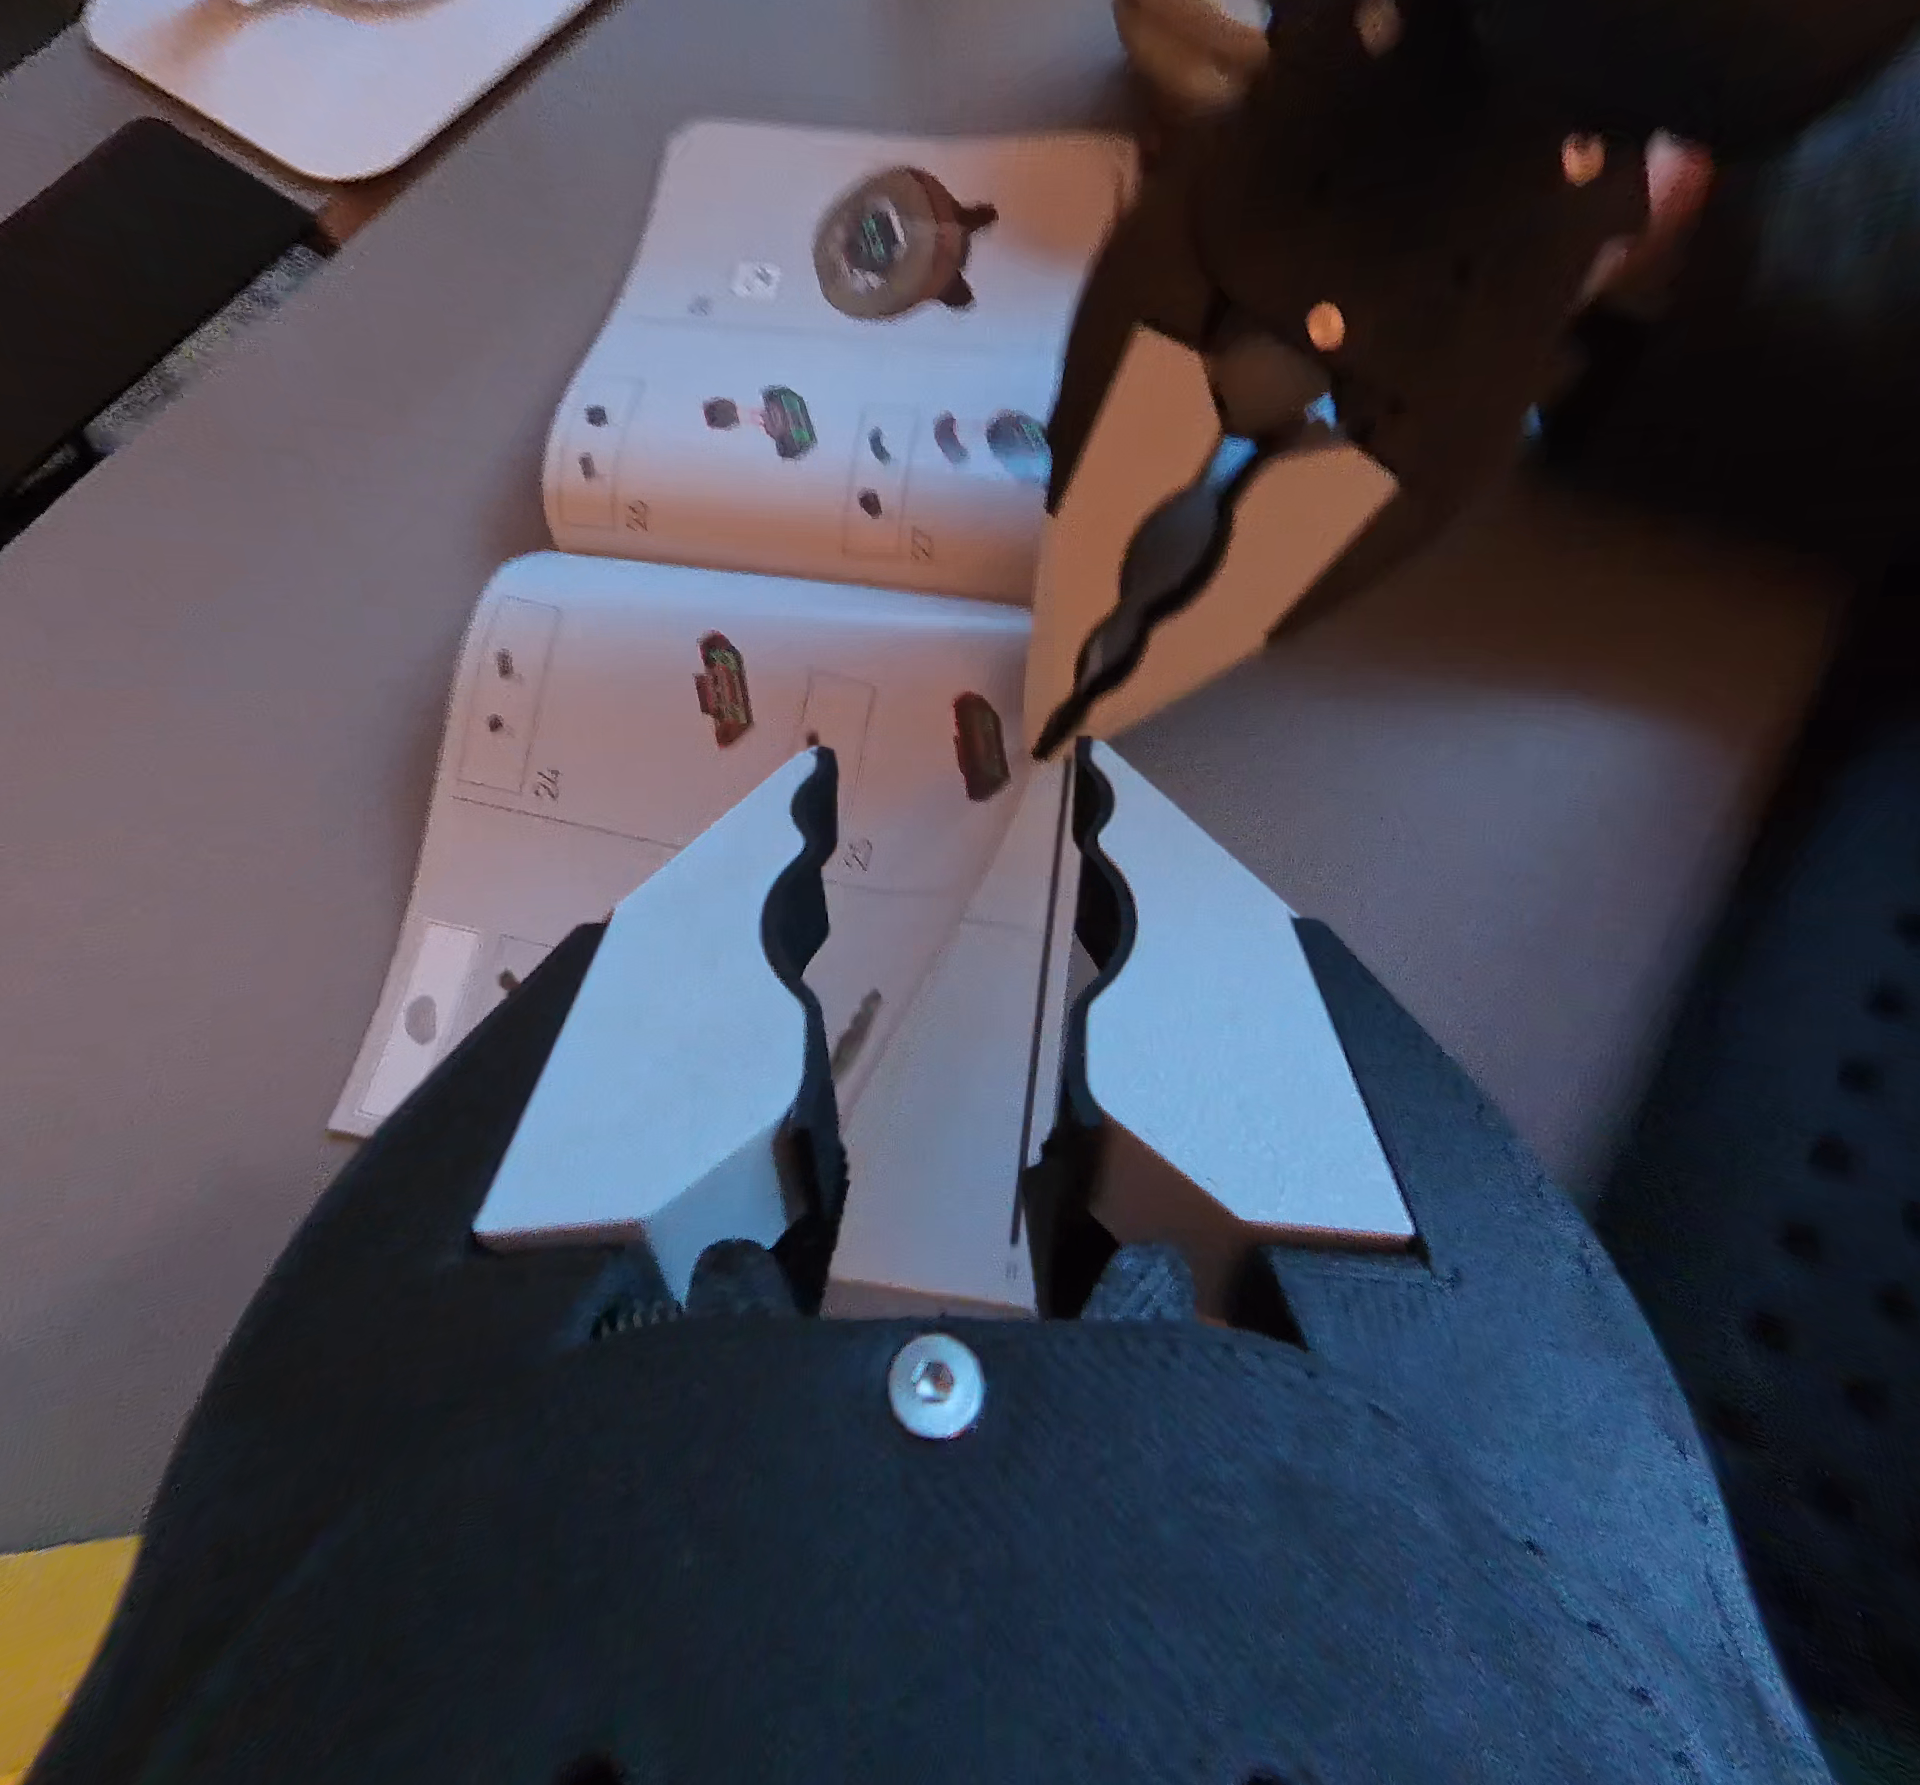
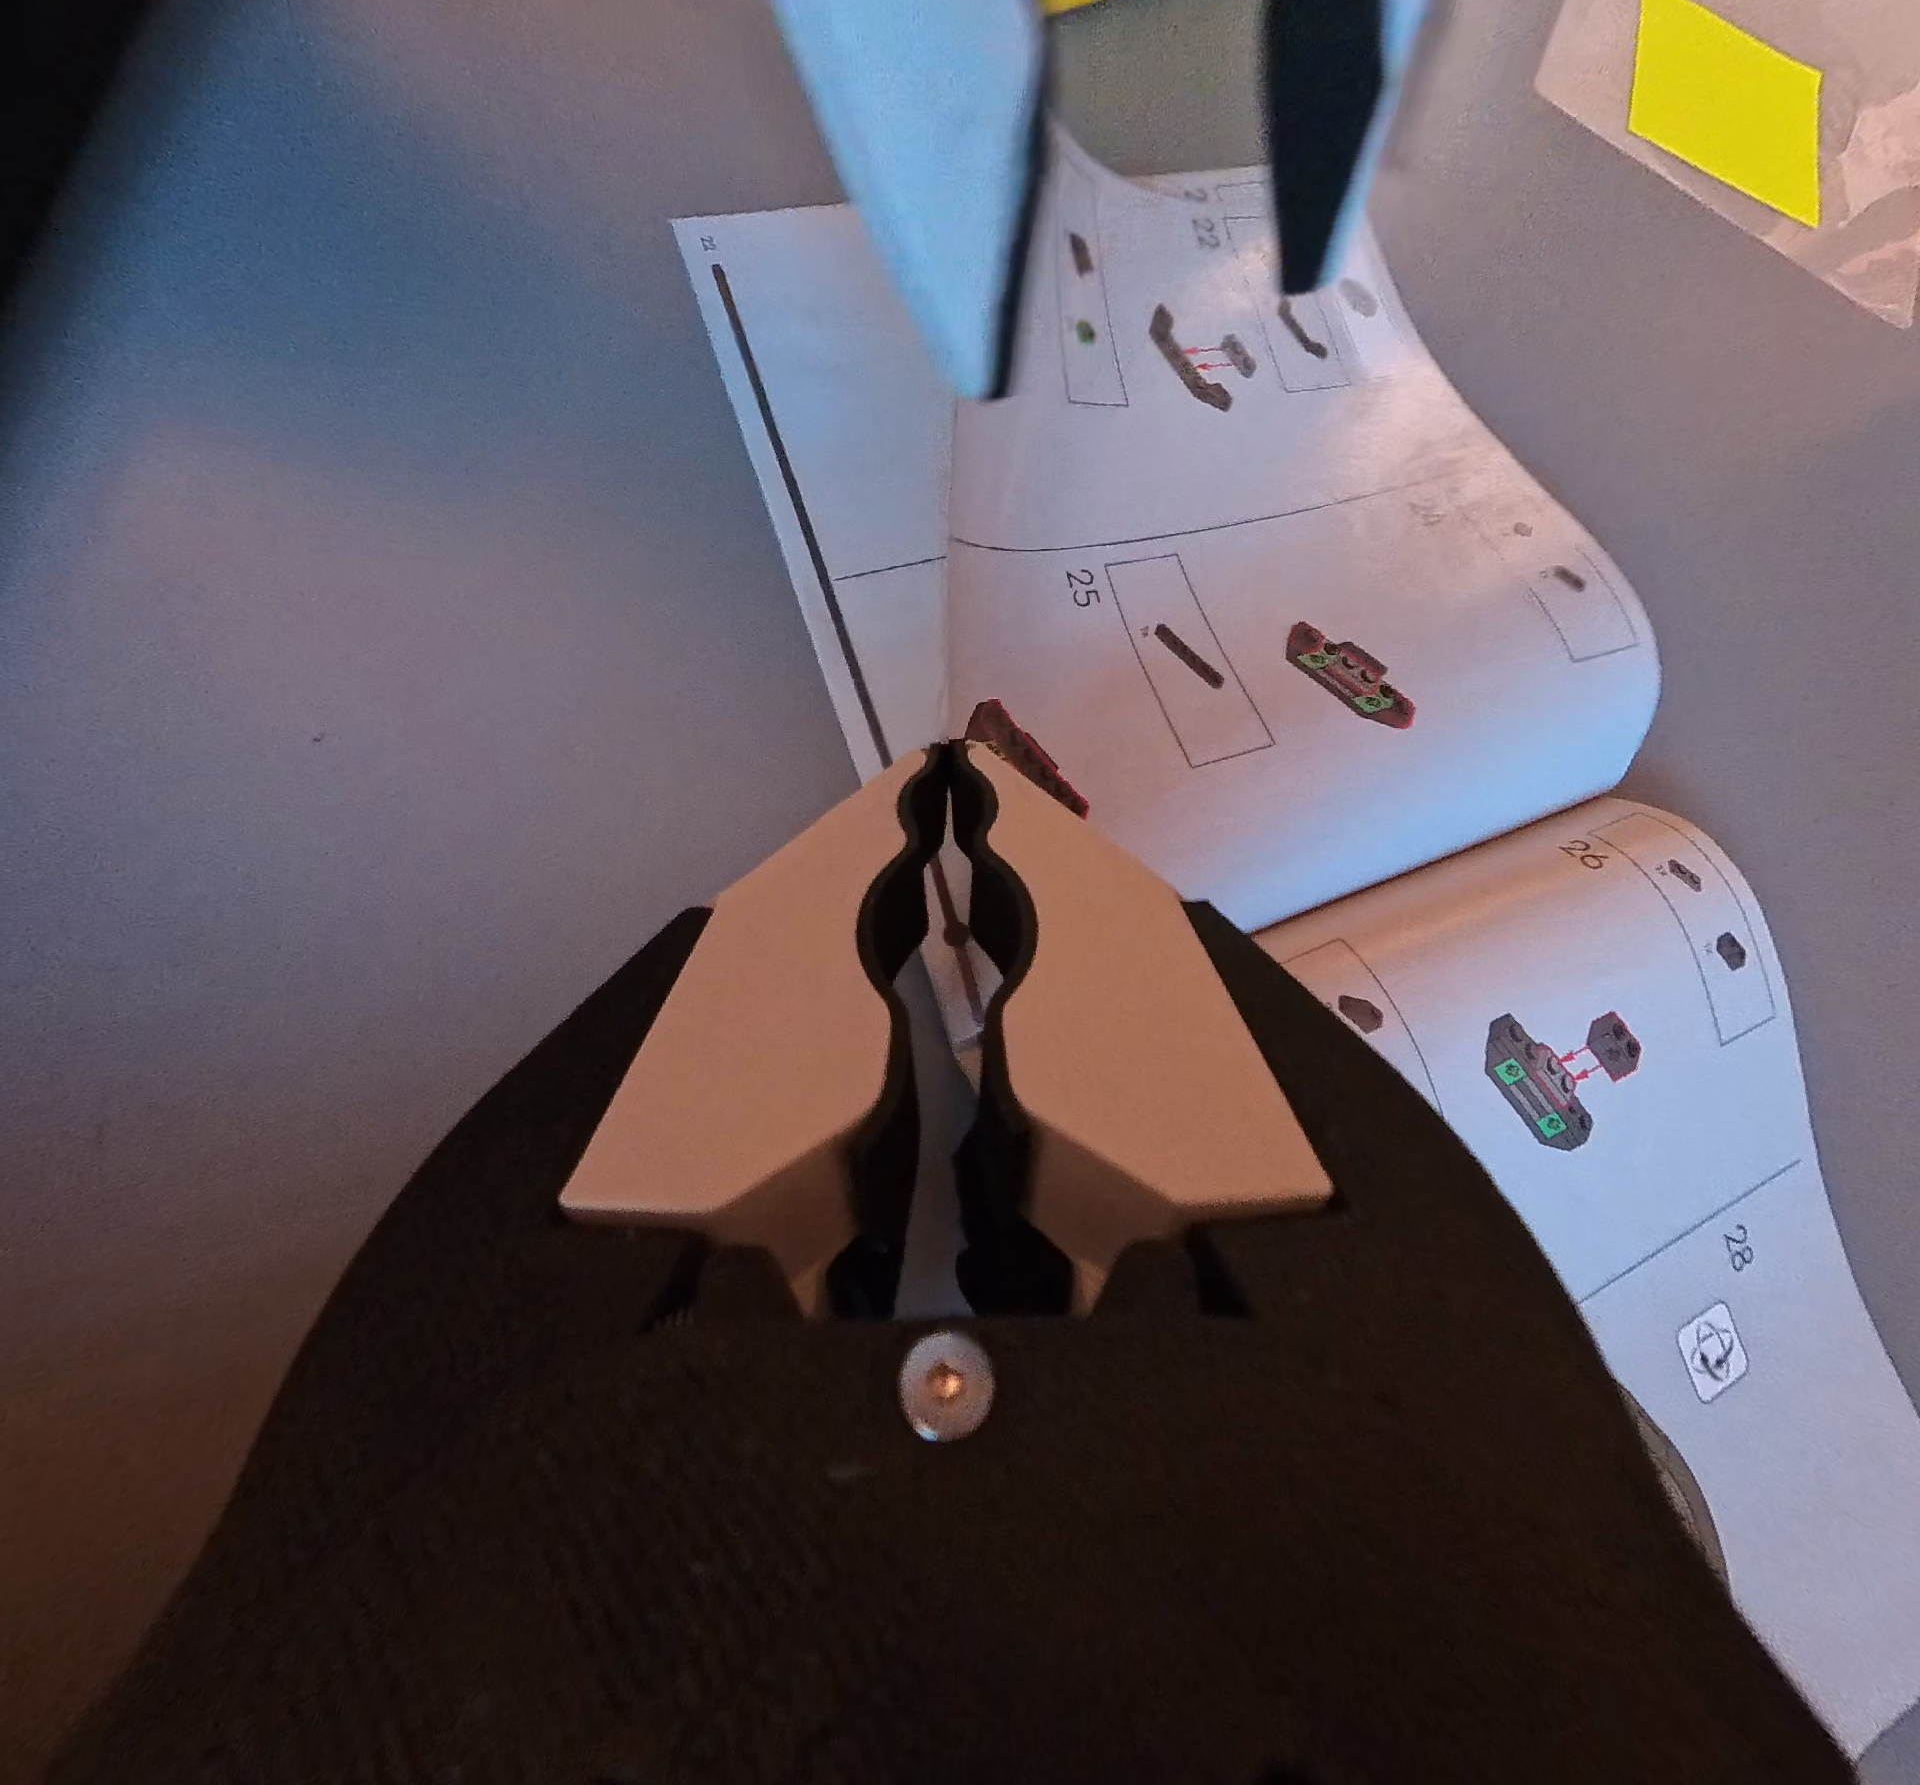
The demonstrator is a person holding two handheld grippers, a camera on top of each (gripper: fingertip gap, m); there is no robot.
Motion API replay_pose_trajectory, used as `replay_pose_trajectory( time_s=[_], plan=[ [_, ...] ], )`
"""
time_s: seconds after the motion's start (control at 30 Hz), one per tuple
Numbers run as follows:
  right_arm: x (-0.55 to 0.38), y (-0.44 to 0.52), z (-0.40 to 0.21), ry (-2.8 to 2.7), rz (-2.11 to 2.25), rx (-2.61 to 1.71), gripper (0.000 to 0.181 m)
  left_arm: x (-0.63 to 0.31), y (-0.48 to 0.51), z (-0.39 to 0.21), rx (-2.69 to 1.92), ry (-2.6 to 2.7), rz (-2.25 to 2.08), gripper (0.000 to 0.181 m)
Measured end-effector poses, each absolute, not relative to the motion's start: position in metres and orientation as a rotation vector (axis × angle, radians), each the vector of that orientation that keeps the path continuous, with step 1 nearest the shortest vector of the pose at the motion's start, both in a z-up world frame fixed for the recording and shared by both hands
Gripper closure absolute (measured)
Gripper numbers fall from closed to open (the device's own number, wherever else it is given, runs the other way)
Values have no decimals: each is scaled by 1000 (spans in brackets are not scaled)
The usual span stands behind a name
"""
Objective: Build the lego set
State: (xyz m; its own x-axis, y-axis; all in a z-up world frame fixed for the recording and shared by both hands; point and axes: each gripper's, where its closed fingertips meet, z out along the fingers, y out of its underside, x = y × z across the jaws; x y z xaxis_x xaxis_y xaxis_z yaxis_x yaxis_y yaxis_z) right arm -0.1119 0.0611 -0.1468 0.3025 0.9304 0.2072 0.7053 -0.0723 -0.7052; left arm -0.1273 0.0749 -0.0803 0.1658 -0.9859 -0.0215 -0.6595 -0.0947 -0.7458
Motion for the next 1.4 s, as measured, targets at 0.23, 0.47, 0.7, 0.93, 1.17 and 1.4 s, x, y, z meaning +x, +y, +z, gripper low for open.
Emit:
replay_pose_trajectory(
  time_s=[0.23,0.47,0.7,0.93,1.17,1.4],
  plan=[
    [-111,63,-148,-1455,392,-1847,181,-148,65,-109,-1719,1811,-318,146],
    [-110,63,-148,-1458,393,-1850,181,-170,84,-137,-1780,1876,-83,170],
    [-121,66,-132,-1375,434,-1845,146,-166,86,-130,-1685,1882,-31,181],
    [-145,79,-123,-1288,348,-1828,157,-154,78,-116,-1641,1842,-134,181],
    [-115,98,-110,-1131,194,-1852,181,-132,89,-12,-1459,1307,-611,151],
    [-57,99,-77,-733,278,-1867,181,-157,112,23,-1417,991,-848,144]
  ],
)
